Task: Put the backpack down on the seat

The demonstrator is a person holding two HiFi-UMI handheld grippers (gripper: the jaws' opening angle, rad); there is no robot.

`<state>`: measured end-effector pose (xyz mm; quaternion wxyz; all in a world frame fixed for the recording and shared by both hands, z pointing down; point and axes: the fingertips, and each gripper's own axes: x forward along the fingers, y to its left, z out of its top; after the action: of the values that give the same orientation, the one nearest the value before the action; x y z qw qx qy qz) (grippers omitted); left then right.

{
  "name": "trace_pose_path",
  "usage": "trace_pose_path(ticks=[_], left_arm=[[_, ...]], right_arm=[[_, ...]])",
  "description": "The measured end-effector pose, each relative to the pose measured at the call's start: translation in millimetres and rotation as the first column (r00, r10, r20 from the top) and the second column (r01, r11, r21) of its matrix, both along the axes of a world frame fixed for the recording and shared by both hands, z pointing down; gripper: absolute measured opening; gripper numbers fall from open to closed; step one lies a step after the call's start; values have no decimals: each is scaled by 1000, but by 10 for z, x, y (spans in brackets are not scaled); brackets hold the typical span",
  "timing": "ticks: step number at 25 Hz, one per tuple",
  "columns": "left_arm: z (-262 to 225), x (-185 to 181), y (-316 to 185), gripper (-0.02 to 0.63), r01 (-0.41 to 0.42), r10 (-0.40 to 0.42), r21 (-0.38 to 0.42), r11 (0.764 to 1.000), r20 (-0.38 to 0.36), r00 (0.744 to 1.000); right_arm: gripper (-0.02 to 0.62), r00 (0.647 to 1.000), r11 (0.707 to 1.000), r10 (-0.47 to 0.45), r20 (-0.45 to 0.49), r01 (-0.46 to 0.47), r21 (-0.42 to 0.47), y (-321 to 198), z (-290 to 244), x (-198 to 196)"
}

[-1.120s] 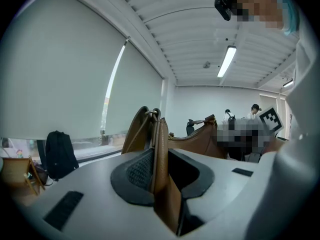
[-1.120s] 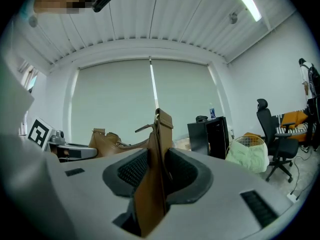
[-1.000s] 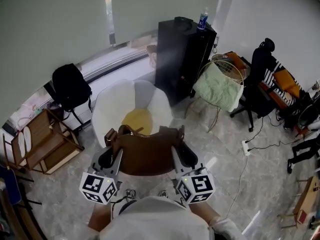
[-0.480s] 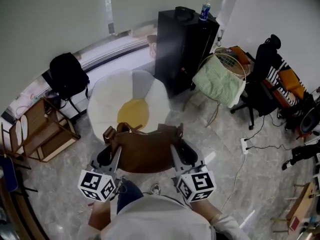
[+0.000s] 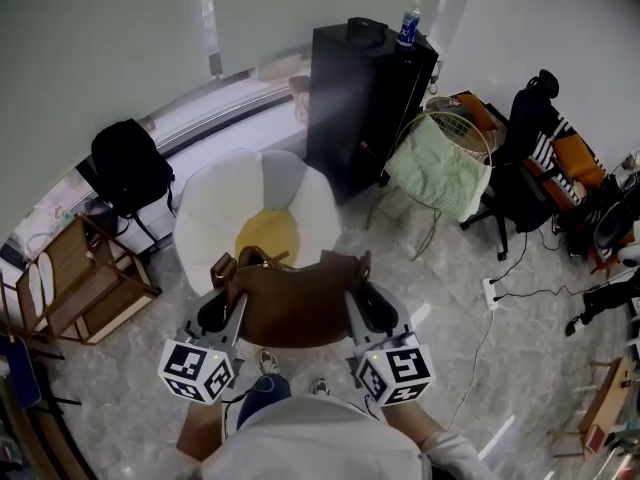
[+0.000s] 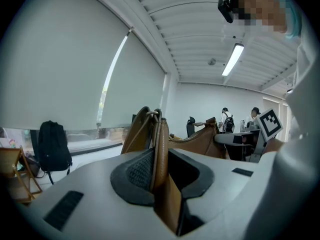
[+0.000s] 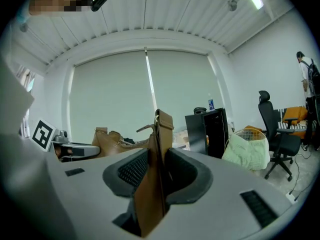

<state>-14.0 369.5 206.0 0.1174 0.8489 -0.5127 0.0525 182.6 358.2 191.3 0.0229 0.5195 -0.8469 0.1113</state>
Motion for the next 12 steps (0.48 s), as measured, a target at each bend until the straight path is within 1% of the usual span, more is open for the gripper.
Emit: trace_pose_path(ticks=[6, 12], left_arm=[[-140, -322, -471, 100, -65, 65, 25, 998, 1, 998], [-231, -632, -817, 100, -116, 116, 47, 992, 12, 993]], right_arm=[[144, 998, 997, 68, 8, -69, 28, -362, -138, -323], [143, 992, 991, 124, 23, -125, 38, -592, -187, -634]])
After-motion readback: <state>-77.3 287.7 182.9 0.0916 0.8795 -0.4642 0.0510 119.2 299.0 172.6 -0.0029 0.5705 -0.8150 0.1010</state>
